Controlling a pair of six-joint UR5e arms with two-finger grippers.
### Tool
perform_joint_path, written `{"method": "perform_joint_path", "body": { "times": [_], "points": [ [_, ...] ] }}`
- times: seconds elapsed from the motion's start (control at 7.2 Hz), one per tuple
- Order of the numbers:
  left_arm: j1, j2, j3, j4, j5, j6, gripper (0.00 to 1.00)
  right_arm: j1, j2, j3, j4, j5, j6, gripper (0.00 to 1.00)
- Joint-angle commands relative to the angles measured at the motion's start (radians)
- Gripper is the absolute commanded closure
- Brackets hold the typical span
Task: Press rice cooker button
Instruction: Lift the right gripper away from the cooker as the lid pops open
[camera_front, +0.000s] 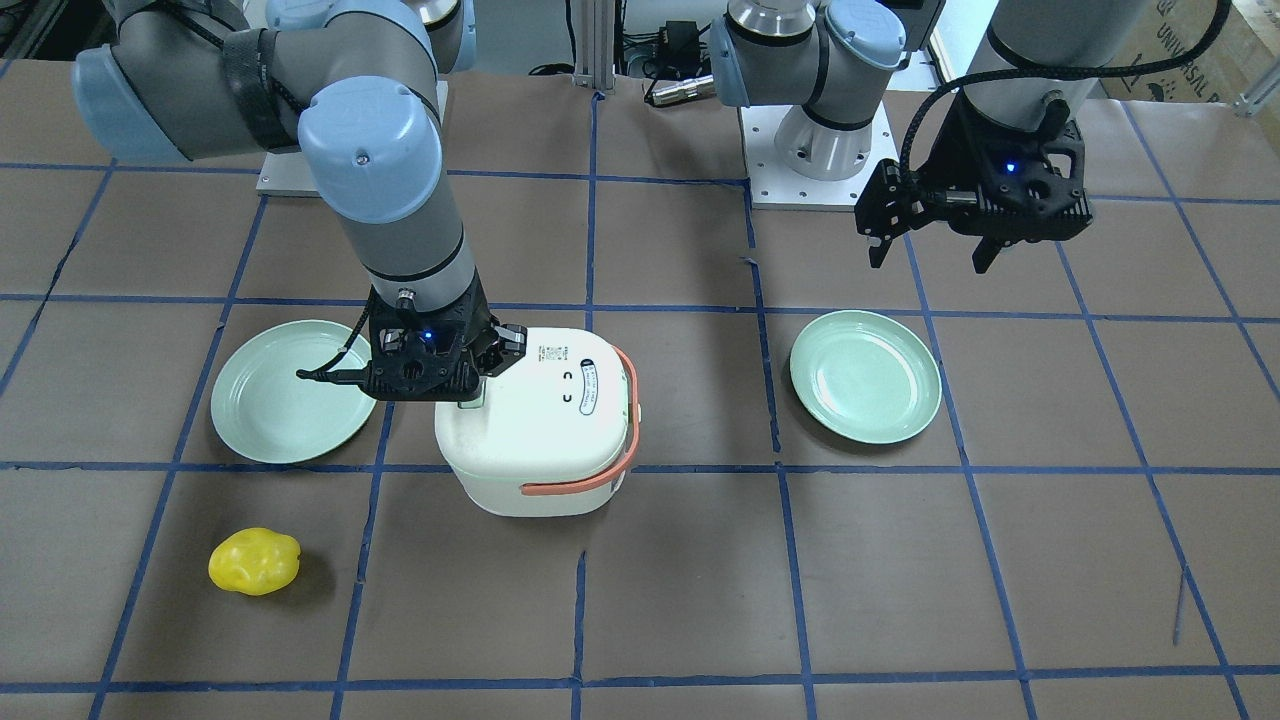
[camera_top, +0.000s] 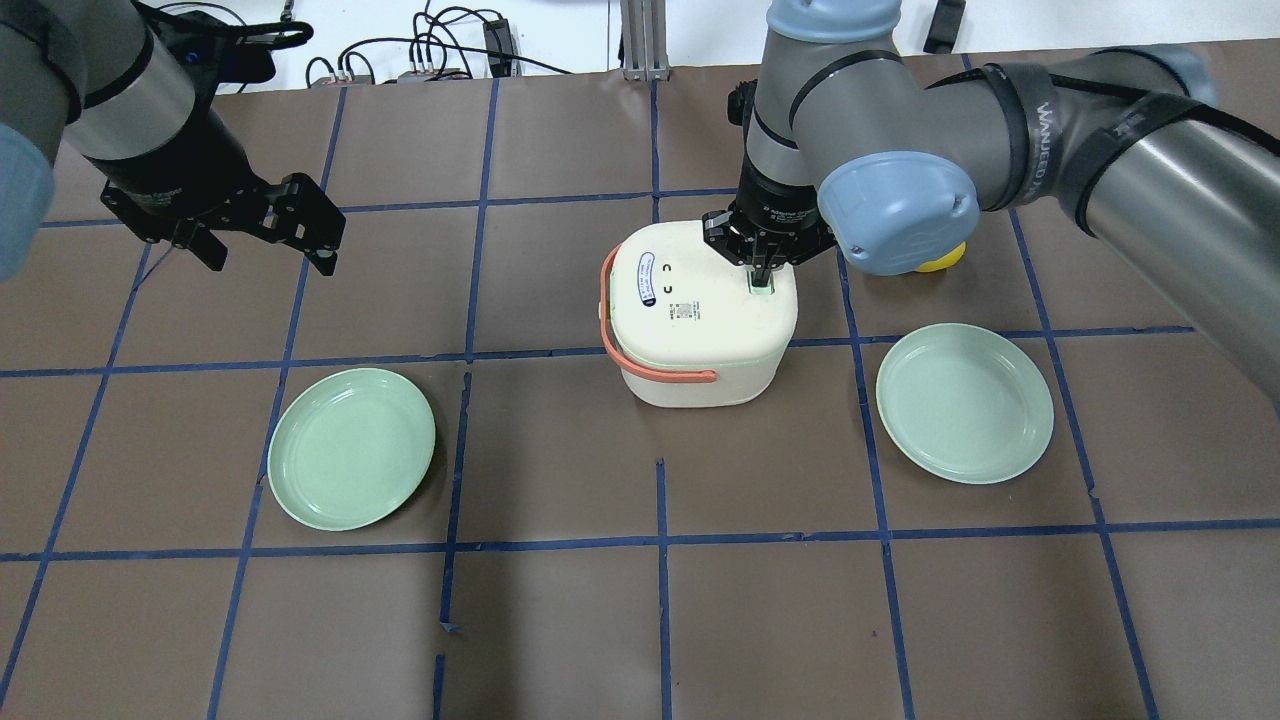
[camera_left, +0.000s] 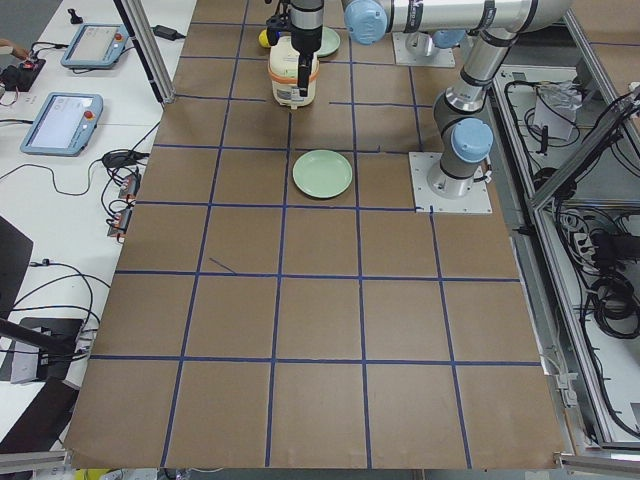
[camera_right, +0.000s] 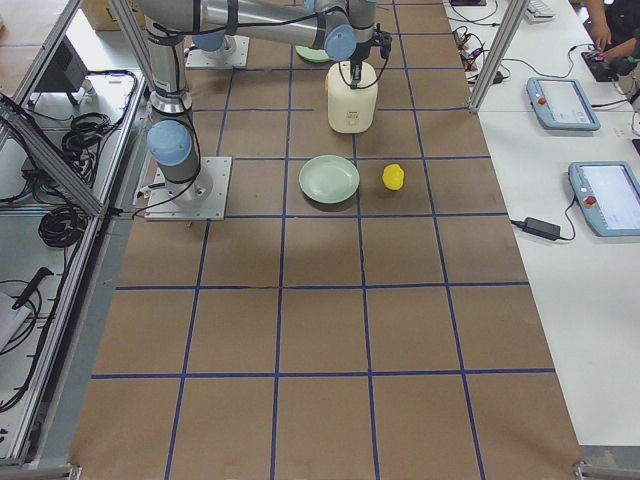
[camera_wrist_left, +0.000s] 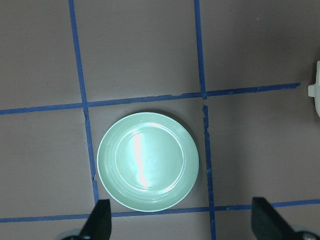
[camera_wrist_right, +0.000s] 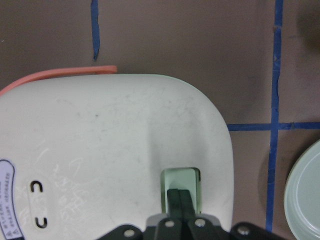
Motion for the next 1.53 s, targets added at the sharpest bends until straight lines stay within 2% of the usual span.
{"method": "perform_joint_path", "body": {
  "times": [0.0, 0.14, 0.28, 0.42, 0.56, 0.69, 0.83, 0.97, 1.39],
  "points": [
    [0.0, 0.0, 0.0, 0.0, 0.0, 0.0, 0.0, 0.0, -0.001, 0.0, 0.0, 0.0, 0.006, 0.94],
    [0.0, 0.0, 0.0, 0.0, 0.0, 0.0, 0.0, 0.002, -0.018, -0.022, 0.026, -0.008, 0.007, 0.84],
    [0.0, 0.0, 0.0, 0.0, 0.0, 0.0, 0.0, 0.002, -0.053, -0.089, 0.133, -0.011, 0.009, 0.73],
    [0.0, 0.0, 0.0, 0.0, 0.0, 0.0, 0.0, 0.002, -0.069, -0.199, 0.26, -0.014, 0.011, 0.35],
    [0.0, 0.0, 0.0, 0.0, 0.0, 0.0, 0.0, -0.009, -0.069, -0.293, 0.319, -0.024, 0.009, 0.04],
    [0.0, 0.0, 0.0, 0.0, 0.0, 0.0, 0.0, -0.035, -0.063, -0.343, 0.344, -0.078, -0.012, 0.0],
    [0.0, 0.0, 0.0, 0.0, 0.0, 0.0, 0.0, -0.09, -0.069, -0.349, 0.362, -0.116, -0.101, 0.0],
    [0.0, 0.0, 0.0, 0.0, 0.0, 0.0, 0.0, -0.127, -0.075, -0.345, 0.381, -0.109, -0.186, 0.0],
    [0.0, 0.0, 0.0, 0.0, 0.0, 0.0, 0.0, -0.133, -0.09, -0.273, 0.39, -0.106, -0.201, 0.0]
  ]
}}
